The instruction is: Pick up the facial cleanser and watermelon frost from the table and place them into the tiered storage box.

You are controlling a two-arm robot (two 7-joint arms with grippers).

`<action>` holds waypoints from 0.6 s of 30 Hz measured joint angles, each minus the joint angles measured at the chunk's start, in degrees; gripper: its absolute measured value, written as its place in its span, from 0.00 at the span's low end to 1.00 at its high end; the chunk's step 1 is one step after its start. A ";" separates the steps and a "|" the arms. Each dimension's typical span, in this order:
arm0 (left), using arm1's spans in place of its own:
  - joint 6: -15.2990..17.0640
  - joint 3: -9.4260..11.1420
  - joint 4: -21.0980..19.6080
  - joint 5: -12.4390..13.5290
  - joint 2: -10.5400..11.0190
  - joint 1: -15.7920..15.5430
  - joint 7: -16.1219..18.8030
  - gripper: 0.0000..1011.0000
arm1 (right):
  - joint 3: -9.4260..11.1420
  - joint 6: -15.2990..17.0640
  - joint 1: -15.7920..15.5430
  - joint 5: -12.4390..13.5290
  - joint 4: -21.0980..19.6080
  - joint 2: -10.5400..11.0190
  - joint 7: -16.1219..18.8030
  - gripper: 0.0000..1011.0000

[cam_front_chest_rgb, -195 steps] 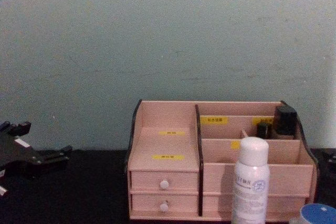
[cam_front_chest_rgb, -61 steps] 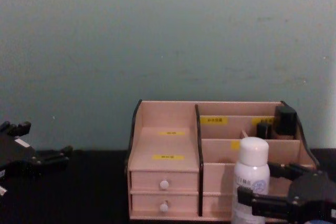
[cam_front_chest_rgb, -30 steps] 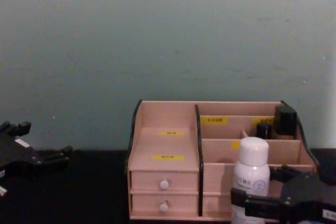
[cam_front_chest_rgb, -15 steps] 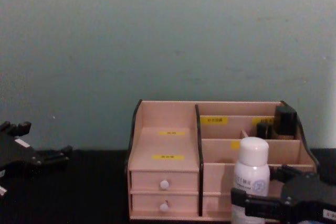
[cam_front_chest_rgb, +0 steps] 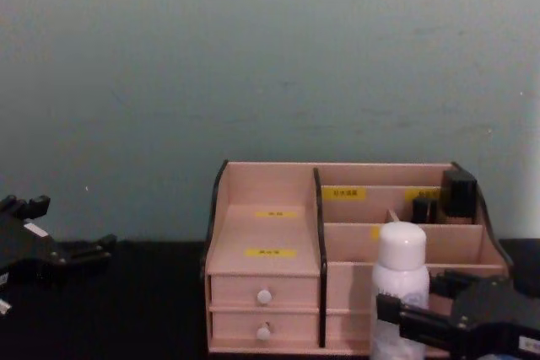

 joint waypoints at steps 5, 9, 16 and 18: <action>0.00 0.00 0.00 0.00 0.00 0.00 0.00 0.99 | 0.00 -0.01 0.00 0.00 0.00 0.00 0.00 0.59; 0.00 0.00 0.00 0.00 0.00 0.00 0.00 0.99 | 0.00 -0.02 0.00 0.00 0.00 0.00 0.00 0.59; 0.00 0.00 0.00 0.00 0.00 0.00 0.00 0.99 | 0.00 -0.03 0.00 0.00 0.00 0.00 0.00 0.59; 0.00 0.00 0.00 0.00 0.00 0.00 0.00 0.99 | 0.00 -0.03 0.00 0.00 0.00 0.00 0.00 0.59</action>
